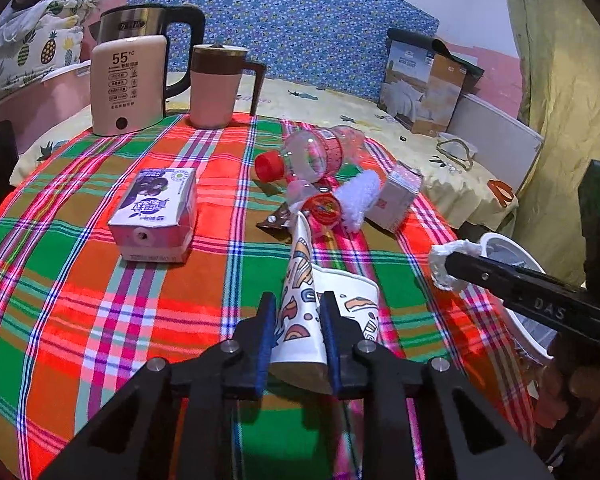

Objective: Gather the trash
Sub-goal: 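Grasp the patterned paper cup with the left tool while the right tool grasps the crumpled tissue, then carry the paper cup and tissue over the bin and open both tools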

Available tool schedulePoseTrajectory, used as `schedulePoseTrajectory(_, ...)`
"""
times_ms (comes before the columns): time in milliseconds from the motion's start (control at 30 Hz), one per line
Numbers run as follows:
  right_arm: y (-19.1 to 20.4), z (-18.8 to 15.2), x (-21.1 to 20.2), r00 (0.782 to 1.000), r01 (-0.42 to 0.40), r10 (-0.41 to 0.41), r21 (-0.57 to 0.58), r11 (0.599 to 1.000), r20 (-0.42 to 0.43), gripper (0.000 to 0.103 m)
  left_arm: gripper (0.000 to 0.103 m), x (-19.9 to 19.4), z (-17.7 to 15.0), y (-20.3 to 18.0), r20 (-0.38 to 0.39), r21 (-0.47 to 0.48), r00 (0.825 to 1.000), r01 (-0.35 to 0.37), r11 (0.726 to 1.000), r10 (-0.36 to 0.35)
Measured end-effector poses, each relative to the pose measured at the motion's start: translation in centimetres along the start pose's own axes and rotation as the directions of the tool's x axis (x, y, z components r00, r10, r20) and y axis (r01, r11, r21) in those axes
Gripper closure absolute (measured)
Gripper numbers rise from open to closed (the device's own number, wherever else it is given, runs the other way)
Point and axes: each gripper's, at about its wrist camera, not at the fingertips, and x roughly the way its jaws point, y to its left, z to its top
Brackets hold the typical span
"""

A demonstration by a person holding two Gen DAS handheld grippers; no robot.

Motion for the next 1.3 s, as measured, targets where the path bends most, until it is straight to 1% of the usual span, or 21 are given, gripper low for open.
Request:
schedulePoseTrajectory(133,-0.3,-0.8,-1.7,1.0,0.002,-0.002,0.007,1.0,0.013,0.076,0.082,-0.8,-0.2,-0.9,0.004,0.016,1.0,0.013,1.0,-0.013)
schedulePoseTrajectory(400,-0.6,-1.2,-3.8,0.998,0.016,-0.018,0.023,1.0,0.057,0.076,0.082,-2.5,-0.4,-3.3,0.024,0.06,0.999,0.041,0.997,-0.042)
schedulePoseTrajectory(633,-1.9,-1.9,-5.4,0.995,0.032,-0.036,0.048,0.998,0.09,0.076,0.082,-3.6,-0.6,-5.7,0.029,0.099,0.997,0.066,0.993,-0.07)
schedulePoseTrajectory(967,-3.7,-2.9,-6.9,0.99,0.062,-0.072,0.084,0.995,0.118,0.076,0.082,-3.8,-0.8,-8.7,0.019,0.149,0.994,0.107,0.983,-0.111)
schedulePoseTrajectory(1300,-5.5,-3.7,-8.3,0.983,0.098,-0.114,0.119,0.988,0.144,0.076,0.082,-3.4,-0.4,-12.1,0.007,0.202,0.987,0.157,0.967,-0.161)
